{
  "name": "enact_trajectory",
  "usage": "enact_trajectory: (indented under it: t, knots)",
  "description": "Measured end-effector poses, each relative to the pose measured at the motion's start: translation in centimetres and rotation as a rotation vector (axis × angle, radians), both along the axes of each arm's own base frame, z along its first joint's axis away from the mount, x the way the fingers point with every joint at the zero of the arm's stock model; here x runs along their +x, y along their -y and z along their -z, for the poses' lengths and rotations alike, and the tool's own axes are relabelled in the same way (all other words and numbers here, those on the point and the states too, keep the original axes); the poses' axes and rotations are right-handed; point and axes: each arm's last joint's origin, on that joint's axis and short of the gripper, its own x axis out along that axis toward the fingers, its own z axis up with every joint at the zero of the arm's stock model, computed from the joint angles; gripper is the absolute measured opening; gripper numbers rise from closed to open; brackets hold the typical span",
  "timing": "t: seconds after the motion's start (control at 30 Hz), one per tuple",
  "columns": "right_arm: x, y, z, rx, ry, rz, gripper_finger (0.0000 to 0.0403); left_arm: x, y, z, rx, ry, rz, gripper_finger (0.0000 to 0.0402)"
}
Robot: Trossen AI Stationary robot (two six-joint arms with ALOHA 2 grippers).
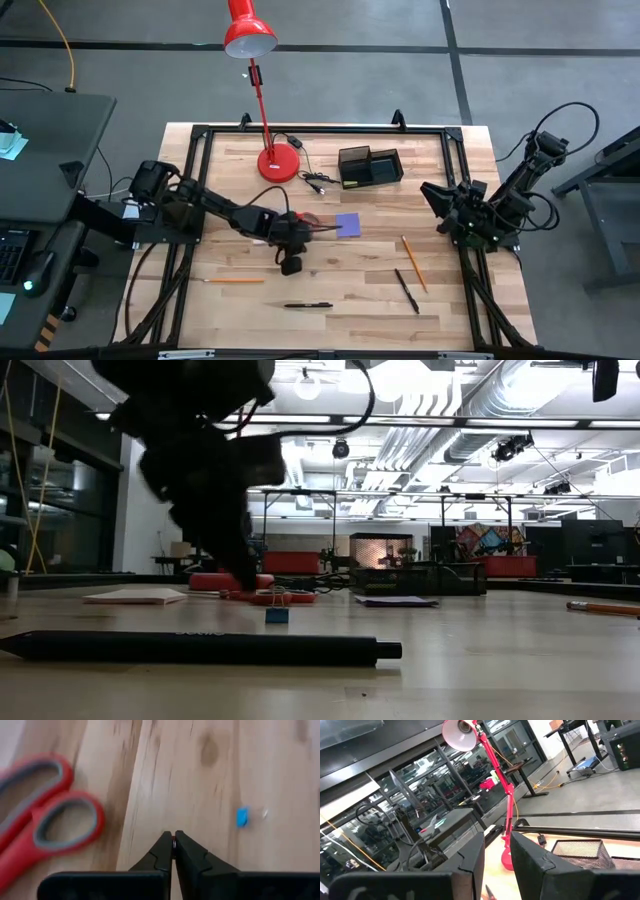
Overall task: Pick and place office supplies into organizer
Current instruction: Put the pink binder clip into the black desk organizer
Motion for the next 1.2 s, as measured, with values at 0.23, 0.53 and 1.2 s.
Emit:
enact_trajectory:
  t: [0.23,0.53,1.2]
  knots:
    - [0.0,0.0,0.0,-0.002,-0.007,0.004,0.0083,3.6,-2.0,-4.7,0.063,0.172,0.025,0.0002]
    - [0.0,0.0,0.0,-0.015,-0.02,0.009,0.0083,6.3,-8.0,-10.7,0.248,0.346,-0.025,0.0001]
    - [-1.0,1.2,-0.8,0.0,0.005,0.01,0.0083,10.1,-16.8,-8.0,0.264,0.28,-0.052,0.0]
